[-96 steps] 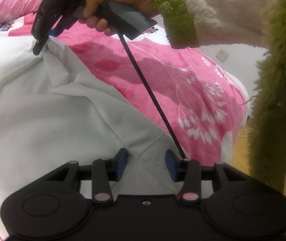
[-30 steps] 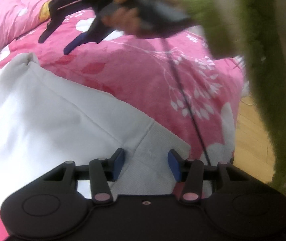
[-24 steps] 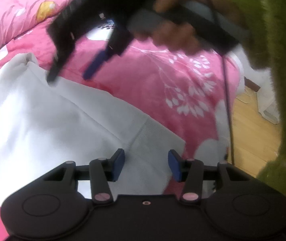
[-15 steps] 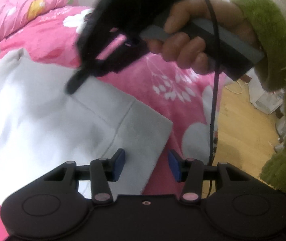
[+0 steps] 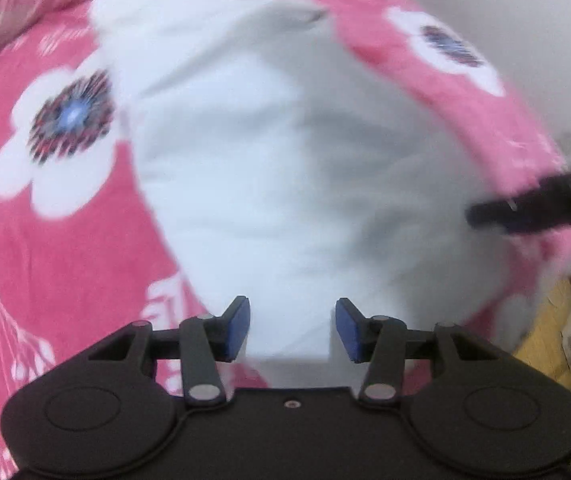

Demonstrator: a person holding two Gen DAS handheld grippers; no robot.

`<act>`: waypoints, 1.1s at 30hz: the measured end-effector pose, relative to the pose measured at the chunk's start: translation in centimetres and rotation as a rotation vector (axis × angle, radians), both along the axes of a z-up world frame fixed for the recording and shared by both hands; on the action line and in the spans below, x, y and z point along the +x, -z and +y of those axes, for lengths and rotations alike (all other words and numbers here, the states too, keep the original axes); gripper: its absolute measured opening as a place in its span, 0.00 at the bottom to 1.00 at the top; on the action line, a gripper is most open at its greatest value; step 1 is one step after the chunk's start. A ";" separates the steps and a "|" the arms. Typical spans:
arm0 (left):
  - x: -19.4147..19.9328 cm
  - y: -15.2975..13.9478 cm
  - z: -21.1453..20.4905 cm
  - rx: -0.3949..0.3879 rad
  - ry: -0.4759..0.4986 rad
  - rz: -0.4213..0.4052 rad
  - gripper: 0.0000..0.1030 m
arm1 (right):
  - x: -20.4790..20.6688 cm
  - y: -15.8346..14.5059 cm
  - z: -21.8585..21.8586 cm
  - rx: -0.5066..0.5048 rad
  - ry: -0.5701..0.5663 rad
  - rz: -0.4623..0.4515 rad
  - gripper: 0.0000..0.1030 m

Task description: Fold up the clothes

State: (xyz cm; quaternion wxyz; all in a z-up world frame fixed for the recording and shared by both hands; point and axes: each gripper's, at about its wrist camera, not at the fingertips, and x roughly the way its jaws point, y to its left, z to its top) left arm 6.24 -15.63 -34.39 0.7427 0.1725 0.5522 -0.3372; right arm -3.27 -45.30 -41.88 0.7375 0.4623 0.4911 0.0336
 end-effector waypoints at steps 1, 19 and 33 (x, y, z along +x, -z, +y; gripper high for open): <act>0.1 0.8 -0.3 0.010 0.008 0.006 0.42 | 0.0 0.2 0.1 0.027 0.011 -0.004 0.37; 3.1 -3.6 -2.2 -0.124 0.023 -0.239 0.42 | 9.5 -11.2 -2.4 -0.399 -0.186 -0.339 0.43; 4.5 2.6 -10.1 -0.180 0.106 -0.227 0.42 | 35.9 -8.4 3.4 -0.698 -0.483 -0.513 0.44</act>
